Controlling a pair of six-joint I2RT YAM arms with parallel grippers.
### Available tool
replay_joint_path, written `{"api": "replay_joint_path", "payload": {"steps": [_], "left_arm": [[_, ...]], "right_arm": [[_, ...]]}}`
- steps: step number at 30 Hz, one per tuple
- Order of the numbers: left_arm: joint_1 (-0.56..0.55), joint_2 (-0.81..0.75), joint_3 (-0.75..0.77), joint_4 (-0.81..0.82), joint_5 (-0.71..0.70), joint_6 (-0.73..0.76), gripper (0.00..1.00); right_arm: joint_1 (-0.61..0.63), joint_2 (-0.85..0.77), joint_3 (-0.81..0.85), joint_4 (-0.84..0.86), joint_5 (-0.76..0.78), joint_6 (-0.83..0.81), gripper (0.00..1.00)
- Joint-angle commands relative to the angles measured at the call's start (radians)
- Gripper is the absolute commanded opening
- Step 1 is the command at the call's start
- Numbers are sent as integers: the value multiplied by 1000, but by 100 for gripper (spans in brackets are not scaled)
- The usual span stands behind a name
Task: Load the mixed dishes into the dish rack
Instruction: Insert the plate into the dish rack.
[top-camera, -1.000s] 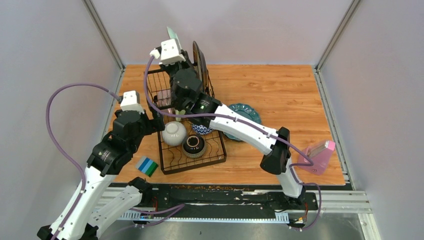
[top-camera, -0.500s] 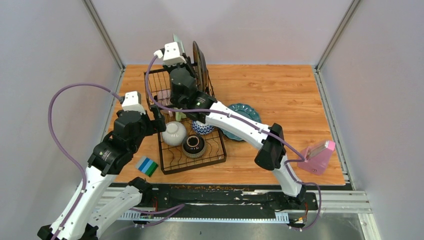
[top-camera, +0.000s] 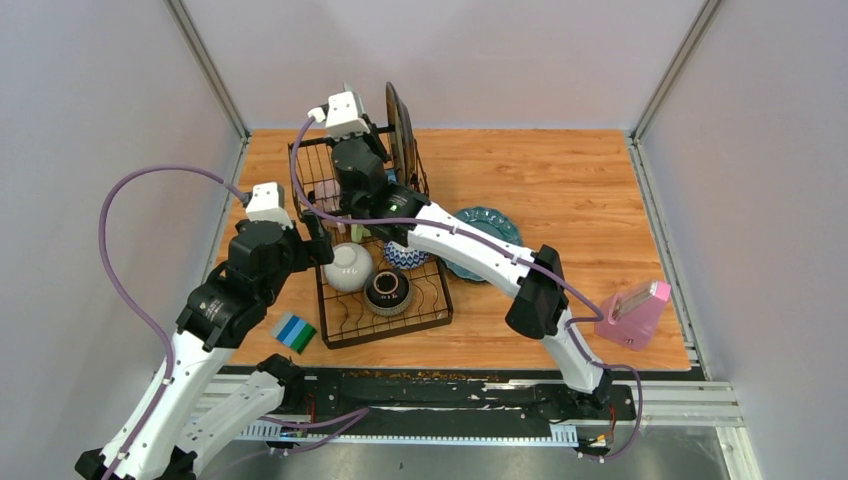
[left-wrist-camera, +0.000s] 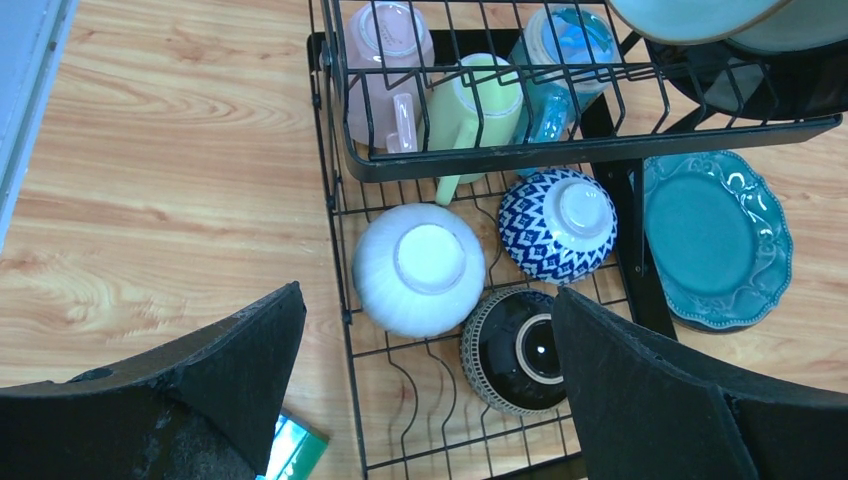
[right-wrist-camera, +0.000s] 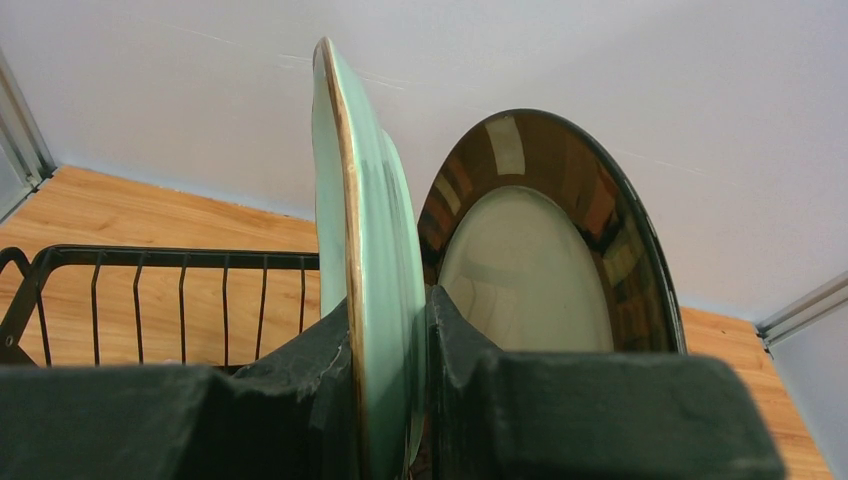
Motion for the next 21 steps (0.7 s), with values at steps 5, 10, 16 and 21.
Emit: {"api": "replay_joint_path", "payload": {"steps": [5,10,16,21], "left_arm": [[6,0,-4,42,7,-10,100],[6,1,-7,44,9,-13,100],[6,-14,1,27,-20,-17,100],[6,-74,36,-10,-120,-14,100]], "right_arm": [[-19,-20,74,19,-22,83,2],[-20,1,79,-17,-21,97,2],[-22,16,81,-38,-25,113,3],[-26,16,82,-54,-16,130,4]]}}
